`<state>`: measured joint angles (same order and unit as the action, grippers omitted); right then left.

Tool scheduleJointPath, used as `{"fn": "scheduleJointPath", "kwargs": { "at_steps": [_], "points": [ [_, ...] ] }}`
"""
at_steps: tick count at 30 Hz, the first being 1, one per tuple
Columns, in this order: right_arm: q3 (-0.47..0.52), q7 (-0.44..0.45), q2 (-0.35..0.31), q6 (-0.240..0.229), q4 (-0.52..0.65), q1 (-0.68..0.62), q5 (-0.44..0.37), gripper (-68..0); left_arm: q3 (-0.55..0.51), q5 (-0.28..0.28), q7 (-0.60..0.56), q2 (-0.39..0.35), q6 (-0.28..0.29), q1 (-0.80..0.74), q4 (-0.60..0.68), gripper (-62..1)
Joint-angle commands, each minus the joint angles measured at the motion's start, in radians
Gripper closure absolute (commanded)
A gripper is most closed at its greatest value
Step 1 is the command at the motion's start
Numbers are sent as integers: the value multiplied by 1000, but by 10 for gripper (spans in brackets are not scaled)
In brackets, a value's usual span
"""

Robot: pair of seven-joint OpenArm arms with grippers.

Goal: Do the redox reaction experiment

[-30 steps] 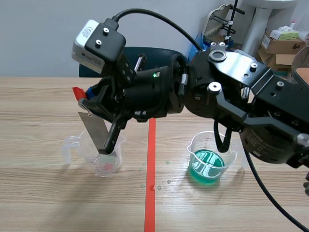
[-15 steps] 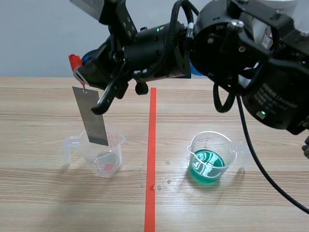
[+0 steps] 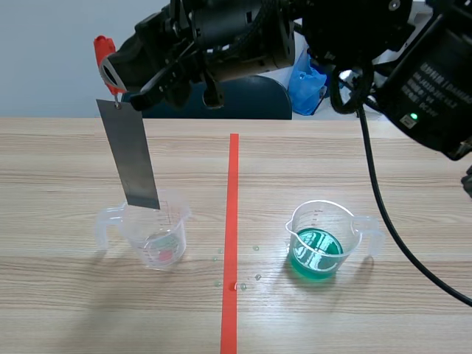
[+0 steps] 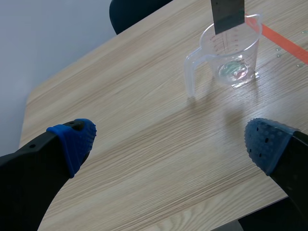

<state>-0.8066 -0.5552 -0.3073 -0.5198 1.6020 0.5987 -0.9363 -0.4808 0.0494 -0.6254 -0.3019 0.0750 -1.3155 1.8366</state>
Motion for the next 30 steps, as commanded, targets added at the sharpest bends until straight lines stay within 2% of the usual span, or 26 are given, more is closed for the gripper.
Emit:
{"fn": "scheduleJointPath", "kwargs": {
  "at_steps": [1, 10, 30],
  "points": [
    [21, 11, 5, 3, 22, 31, -21, -6, -4, 9, -12, 2, -2, -1, 10, -623],
    [48, -23, 5, 7, 64, 31, -37, -6, -4, 9, -11, 2, -1, -1, 10, -623],
    [48, -13, 5, 7, 68, 30, -37, -6, -4, 9, -11, 2, -1, -1, 10, -623]
  ]
}}
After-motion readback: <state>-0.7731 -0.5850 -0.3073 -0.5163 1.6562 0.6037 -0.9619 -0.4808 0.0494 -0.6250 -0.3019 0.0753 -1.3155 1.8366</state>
